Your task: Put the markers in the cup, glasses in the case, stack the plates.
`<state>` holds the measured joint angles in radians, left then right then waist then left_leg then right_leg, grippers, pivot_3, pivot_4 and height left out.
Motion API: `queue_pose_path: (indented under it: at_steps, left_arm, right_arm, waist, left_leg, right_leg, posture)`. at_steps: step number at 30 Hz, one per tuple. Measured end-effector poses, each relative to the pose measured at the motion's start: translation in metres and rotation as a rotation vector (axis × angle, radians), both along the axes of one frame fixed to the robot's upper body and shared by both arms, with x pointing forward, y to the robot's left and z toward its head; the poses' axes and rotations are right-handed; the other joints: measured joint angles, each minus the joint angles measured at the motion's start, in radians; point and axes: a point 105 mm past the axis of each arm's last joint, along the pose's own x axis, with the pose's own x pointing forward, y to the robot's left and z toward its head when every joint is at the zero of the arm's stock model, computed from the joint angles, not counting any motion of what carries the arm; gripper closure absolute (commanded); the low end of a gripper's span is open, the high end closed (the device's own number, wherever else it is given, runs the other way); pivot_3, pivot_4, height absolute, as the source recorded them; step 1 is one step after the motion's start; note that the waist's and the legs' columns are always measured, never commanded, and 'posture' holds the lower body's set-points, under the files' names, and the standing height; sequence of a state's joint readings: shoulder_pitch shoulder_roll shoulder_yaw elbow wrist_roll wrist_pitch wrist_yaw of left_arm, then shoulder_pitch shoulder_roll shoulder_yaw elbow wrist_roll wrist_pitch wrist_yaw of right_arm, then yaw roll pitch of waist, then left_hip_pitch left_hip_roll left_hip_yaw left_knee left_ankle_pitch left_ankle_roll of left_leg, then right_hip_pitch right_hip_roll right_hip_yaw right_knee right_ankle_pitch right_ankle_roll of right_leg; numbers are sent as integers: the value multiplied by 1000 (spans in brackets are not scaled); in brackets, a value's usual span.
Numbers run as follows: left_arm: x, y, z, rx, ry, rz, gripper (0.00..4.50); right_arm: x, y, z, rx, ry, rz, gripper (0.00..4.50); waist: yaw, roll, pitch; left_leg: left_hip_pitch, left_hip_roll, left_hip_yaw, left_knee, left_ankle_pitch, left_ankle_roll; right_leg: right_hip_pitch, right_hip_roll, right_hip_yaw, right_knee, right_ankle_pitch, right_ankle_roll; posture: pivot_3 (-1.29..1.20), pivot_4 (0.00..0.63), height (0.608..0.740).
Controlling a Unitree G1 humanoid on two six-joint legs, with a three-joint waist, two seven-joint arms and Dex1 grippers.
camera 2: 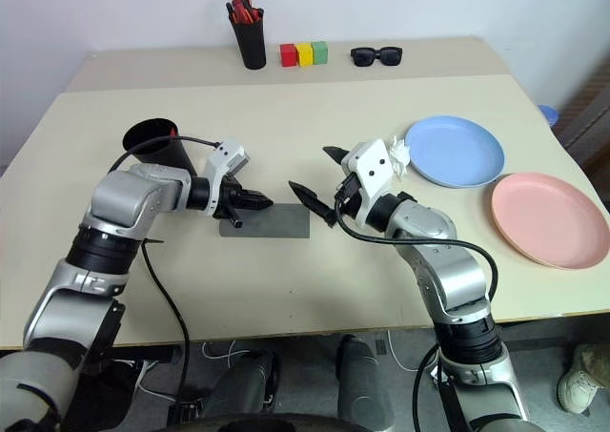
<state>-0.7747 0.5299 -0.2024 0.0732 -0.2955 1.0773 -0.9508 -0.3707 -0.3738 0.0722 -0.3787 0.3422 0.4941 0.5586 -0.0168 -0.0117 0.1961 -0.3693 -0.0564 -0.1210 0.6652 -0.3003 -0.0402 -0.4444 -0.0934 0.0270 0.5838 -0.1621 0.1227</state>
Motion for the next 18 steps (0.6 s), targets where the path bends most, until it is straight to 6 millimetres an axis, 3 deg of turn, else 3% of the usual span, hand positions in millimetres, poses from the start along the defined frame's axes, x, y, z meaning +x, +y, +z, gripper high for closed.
queue_pose_path:
  at_steps: [7, 12, 15, 18]
  left_arm:
    - [-20, 0, 1, -2, -30, -20, 4437]
    - [-12, 2, 4, -36, -102, 24, 4437]
    - [0, -6, 29, -232, -174, 45, 3657]
    - [1, -3, 68, -369, -269, 16, 2249]
  right_arm:
    - [4, -1, -3, -12, 4, -6, 0]
    - [4, -2, -4, -15, 0, -5, 0]
    - [6, -2, -3, -18, -5, -12, 0]
    - [13, -7, 2, -9, -19, -42, 0]
  waist:
    - [0, 0, 0]
    - [3, 0, 0]
    - [5, 0, 0]
    - [0, 0, 0]
  left_leg:
    - [0, 0, 0, 0, 0, 0]
    - [0, 0, 0, 0, 0, 0]
    - [-1, 0, 0, 1, 1, -1]
    - [0, 0, 0, 0, 1, -1]
  right_leg:
    - [0, 0, 0, 0, 0, 0]
    - [0, 0, 0, 0, 0, 0]
    - [0, 0, 0, -1, 0, 0]
    - [0, 0, 0, -1, 0, 0]
  posture:
    - [0, 150, 740]
    - [0, 150, 740]
    - [0, 150, 740]
    - [0, 150, 740]
